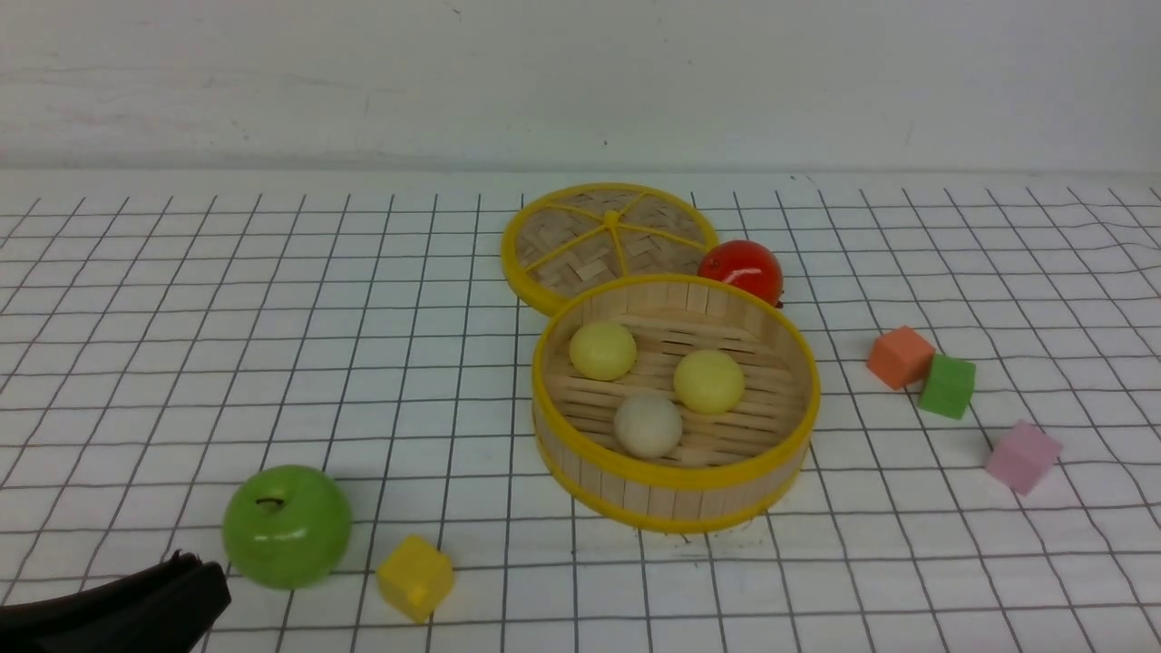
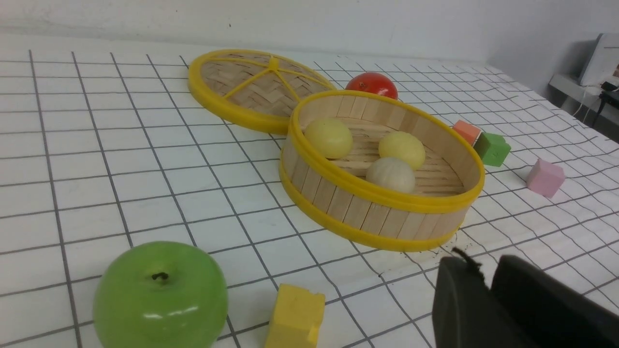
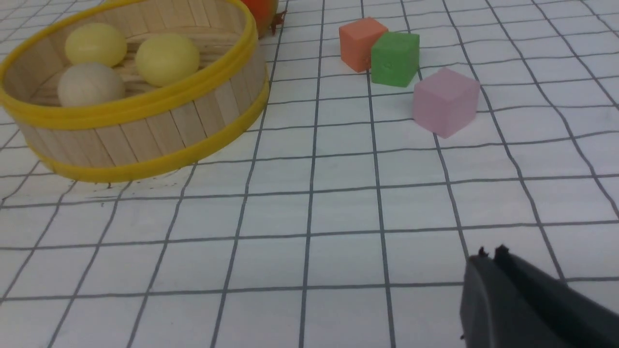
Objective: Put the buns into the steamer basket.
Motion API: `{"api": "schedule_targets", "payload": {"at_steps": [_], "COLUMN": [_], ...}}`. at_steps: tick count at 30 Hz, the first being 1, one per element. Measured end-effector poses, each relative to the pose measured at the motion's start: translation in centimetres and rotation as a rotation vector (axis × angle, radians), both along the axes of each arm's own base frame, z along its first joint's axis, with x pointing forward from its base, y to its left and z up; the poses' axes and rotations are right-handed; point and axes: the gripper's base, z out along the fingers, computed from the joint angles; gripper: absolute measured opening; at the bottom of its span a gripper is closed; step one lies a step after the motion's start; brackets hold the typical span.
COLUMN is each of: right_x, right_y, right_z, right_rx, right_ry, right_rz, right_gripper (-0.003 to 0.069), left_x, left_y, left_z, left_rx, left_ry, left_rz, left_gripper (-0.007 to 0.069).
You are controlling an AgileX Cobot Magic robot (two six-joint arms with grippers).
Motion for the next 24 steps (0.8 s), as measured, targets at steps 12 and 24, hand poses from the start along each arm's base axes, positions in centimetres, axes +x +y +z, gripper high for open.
{"api": "schedule_targets", "payload": {"at_steps": [12, 24], "right_x": [0.0, 0.0], "right_y": [0.0, 0.0], "right_z": [0.0, 0.0], "right_rx": [0.0, 0.002], "right_ry": [0.0, 0.001], "right_rz": [0.0, 0.0], "right_gripper": [-0.0008, 0.0001], "left_x": [0.0, -0.7], "left_y": [0.0, 1.9], "left_z": [0.0, -0.5], "left_rx": [0.0, 0.005], "left_ry": [0.001, -0.019], "left_rz": [0.0, 0.162], "left_gripper": [0.0102, -0.001]}}
